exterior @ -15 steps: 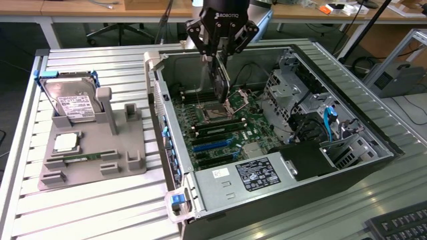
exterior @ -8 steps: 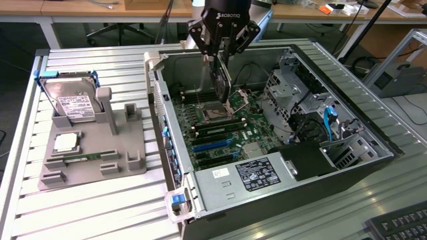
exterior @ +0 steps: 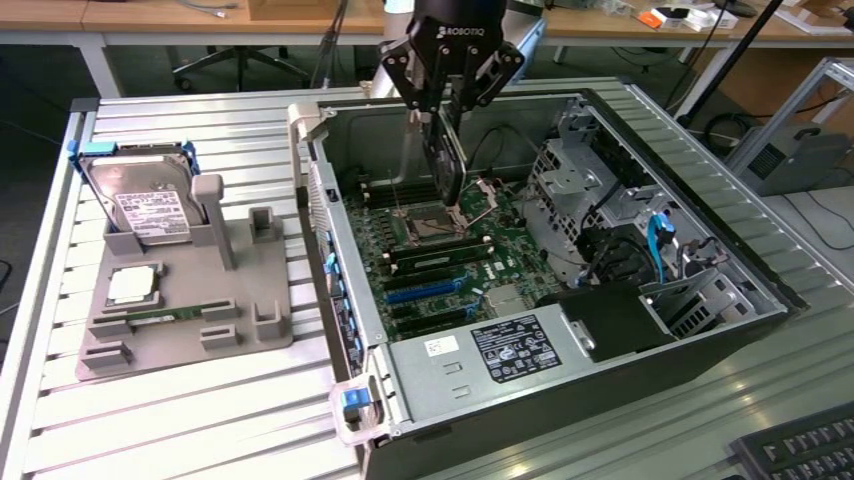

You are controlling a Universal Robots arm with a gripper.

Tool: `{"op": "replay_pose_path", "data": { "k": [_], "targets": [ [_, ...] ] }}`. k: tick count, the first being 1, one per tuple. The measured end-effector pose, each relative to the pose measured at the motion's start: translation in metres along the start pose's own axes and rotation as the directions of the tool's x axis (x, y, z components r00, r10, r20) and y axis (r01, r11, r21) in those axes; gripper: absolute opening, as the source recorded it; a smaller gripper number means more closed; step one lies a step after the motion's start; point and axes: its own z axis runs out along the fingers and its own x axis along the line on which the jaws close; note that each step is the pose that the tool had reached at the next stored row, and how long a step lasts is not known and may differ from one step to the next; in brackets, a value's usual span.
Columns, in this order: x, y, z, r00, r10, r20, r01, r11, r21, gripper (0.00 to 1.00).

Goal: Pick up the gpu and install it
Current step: 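Pick up the gpu and move the gpu toward the slot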

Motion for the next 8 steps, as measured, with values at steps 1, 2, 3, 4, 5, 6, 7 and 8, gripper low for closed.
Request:
{"op": "replay_pose_path", "data": {
  "k": [1, 2, 3, 4, 5, 6, 7, 8],
  "targets": [
    [-0.0003, 0.0, 0.0, 1.0, 0.0, 0.0, 0.0, 1.0, 0.0001, 0.27],
    [-0.0006, 0.0001, 0.0001, 1.0, 0.0, 0.0, 0.0, 1.0, 0.0001, 0.27],
    [-0.0009, 0.0001, 0.0001, 1.0, 0.0, 0.0, 0.0, 1.0, 0.0001, 0.27],
    [-0.0011, 0.0001, 0.0002, 1.0, 0.0, 0.0, 0.0, 1.0, 0.0002, 0.27],
    [-0.0014, 0.0001, 0.0002, 1.0, 0.0, 0.0, 0.0, 1.0, 0.0003, 0.27],
    [-0.0017, 0.0001, 0.0003, 1.0, 0.0, 0.0, 0.0, 1.0, 0.0002, 0.27],
    [-0.002, 0.0002, 0.0003, 1.0, 0.0, 0.0, 0.0, 1.0, 0.0003, 0.27],
    [-0.0024, 0.0002, 0.0004, 1.0, 0.0, 0.0, 0.0, 1.0, 0.0003, 0.27]
  ]
}}
